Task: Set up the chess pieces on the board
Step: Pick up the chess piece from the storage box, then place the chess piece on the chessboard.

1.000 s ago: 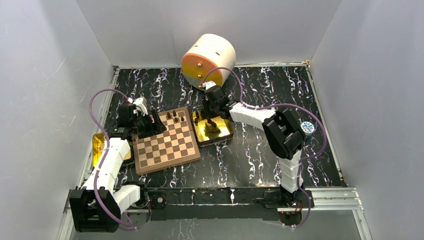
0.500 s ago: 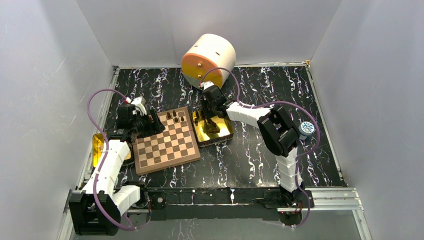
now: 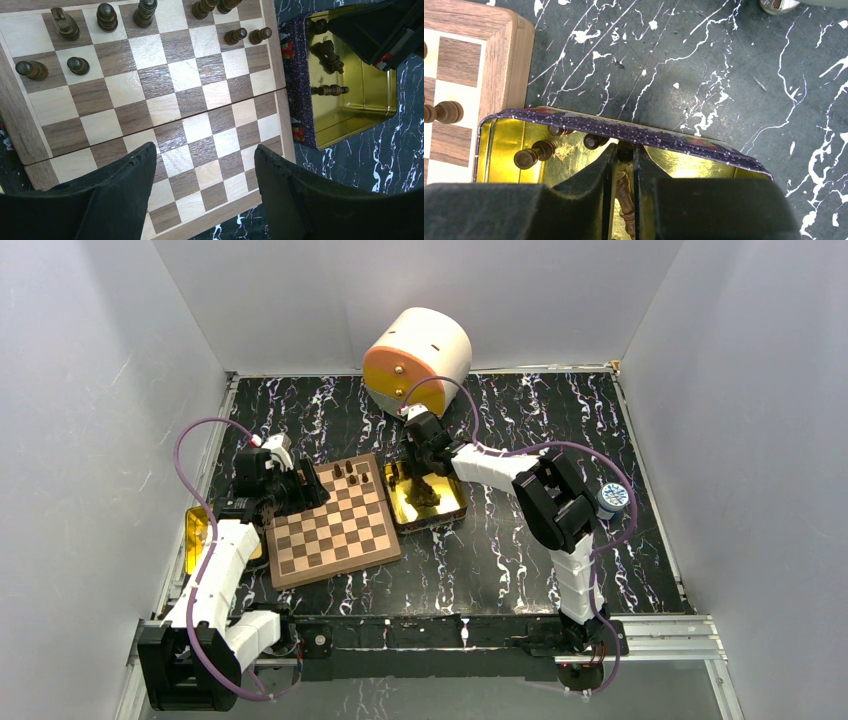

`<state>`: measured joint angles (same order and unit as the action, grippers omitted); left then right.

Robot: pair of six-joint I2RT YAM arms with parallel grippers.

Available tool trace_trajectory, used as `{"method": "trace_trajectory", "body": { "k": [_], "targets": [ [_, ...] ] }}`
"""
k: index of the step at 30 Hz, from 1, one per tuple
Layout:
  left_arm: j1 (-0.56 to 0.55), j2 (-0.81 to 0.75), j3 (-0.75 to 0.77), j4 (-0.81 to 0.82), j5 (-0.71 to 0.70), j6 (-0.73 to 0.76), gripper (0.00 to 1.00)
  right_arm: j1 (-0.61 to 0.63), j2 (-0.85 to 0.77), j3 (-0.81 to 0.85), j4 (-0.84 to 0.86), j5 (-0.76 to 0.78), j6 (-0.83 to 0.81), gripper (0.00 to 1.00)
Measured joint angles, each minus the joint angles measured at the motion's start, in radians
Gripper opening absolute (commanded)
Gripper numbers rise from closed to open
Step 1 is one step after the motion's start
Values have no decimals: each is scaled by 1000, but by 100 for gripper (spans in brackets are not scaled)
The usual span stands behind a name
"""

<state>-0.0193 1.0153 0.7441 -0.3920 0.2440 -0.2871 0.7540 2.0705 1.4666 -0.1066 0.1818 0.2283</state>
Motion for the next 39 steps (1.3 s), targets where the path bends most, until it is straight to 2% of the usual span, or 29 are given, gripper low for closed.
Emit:
{"method": "trace_trajectory", "body": {
  "k": [6, 16, 24, 31, 39],
  "targets": [
    [0, 0, 0, 0, -2, 0, 71, 3, -8, 5, -36, 13, 0, 21],
    [0, 6, 6, -16, -55, -22, 87, 21, -100, 48, -133, 17, 1, 22],
    [0, -5, 72, -42, -111, -90, 92, 100, -147, 57, -131, -6, 26, 23],
    [0, -47, 103, -59, -153, -161, 91, 212, -145, 76, -130, -8, 37, 23],
    [0, -67, 104, -89, -111, -168, 84, 294, -72, 103, -103, -1, 52, 23]
  ]
}}
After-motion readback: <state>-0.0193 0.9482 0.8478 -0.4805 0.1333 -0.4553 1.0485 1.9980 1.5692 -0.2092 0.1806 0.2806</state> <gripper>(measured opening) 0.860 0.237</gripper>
